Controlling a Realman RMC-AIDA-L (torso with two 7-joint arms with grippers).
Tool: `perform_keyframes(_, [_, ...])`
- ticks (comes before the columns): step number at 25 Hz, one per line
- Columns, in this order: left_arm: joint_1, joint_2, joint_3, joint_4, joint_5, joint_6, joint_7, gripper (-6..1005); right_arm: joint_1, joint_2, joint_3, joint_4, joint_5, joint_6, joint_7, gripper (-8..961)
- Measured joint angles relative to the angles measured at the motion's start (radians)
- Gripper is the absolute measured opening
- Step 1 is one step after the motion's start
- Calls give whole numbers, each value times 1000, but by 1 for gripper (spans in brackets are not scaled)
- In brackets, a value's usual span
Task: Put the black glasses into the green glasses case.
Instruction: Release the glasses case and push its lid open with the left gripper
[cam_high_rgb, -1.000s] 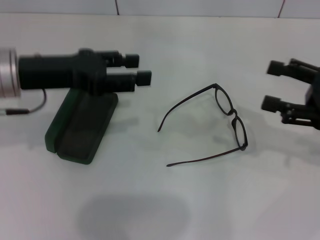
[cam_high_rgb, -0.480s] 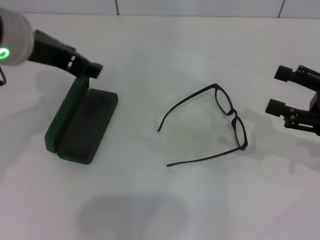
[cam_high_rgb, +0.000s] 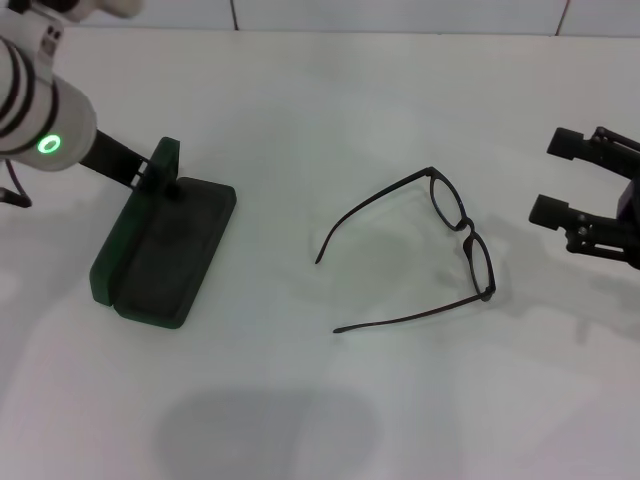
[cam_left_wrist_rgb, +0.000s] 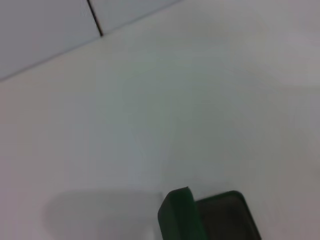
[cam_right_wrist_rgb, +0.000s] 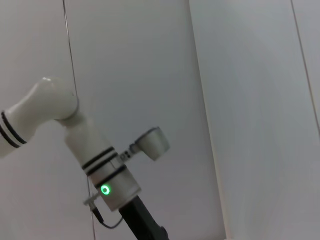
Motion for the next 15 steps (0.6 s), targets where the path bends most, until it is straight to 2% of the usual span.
perform_keyframes(7, [-42,14,-31,-136,1,-25,3,670,-8,3,0,0,0,1,-3,840])
perform_keyframes(15, [-50,20,-32,-185,2,-36,3,667,-7,3,0,0,0,2,-10,839])
